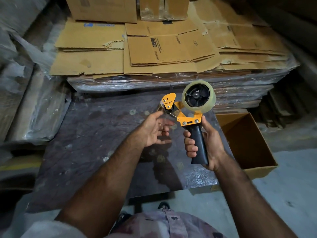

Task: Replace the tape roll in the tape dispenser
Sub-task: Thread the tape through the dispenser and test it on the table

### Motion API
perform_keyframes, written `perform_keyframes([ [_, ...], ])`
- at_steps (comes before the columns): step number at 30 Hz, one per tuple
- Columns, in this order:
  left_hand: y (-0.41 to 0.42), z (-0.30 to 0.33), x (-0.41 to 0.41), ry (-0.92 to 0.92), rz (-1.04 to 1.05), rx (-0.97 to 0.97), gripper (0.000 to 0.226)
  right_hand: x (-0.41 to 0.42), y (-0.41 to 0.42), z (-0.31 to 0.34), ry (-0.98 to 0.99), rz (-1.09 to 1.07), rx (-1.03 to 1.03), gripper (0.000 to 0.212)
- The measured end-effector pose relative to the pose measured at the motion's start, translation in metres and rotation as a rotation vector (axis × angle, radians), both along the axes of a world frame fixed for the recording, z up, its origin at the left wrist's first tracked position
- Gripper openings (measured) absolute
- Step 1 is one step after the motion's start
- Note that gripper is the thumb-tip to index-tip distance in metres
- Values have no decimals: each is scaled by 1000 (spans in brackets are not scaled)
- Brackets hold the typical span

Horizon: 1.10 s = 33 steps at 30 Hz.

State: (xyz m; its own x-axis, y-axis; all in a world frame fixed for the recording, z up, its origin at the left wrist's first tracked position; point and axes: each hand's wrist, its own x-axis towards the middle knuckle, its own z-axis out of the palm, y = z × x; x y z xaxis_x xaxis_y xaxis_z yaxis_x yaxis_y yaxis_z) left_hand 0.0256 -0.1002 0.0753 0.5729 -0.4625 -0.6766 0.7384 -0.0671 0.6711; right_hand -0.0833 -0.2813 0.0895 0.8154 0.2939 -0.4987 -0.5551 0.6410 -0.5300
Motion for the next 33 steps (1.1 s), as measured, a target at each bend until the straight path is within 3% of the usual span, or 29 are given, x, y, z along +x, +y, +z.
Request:
perform_keyframes([
  [5,20,2,11,-96,104,-85,10,-4,-6,-1,-28,4,-23,68],
  [11,19,26,40,-254,-44,-21,31,-12,-14,-3,-109,-7,-172,65],
  [18,-21,29,54,-332,-235,196,22,-36,-26,-15,-120,-129,-458,44],
  [22,-53,10,47,-345,-292,306,21,-57,-38,-39,-12,-207,-685,67],
  [26,-78,-22,40,-357,-347,350,21,-78,-41,-59,78,-222,-840,54],
  [29,-94,-45,34,-421,-382,390,24,-89,-40,-71,157,-209,-931,58],
  [33,-109,-75,27,-561,-433,451,24,-110,-37,-78,34,-95,-1245,80],
])
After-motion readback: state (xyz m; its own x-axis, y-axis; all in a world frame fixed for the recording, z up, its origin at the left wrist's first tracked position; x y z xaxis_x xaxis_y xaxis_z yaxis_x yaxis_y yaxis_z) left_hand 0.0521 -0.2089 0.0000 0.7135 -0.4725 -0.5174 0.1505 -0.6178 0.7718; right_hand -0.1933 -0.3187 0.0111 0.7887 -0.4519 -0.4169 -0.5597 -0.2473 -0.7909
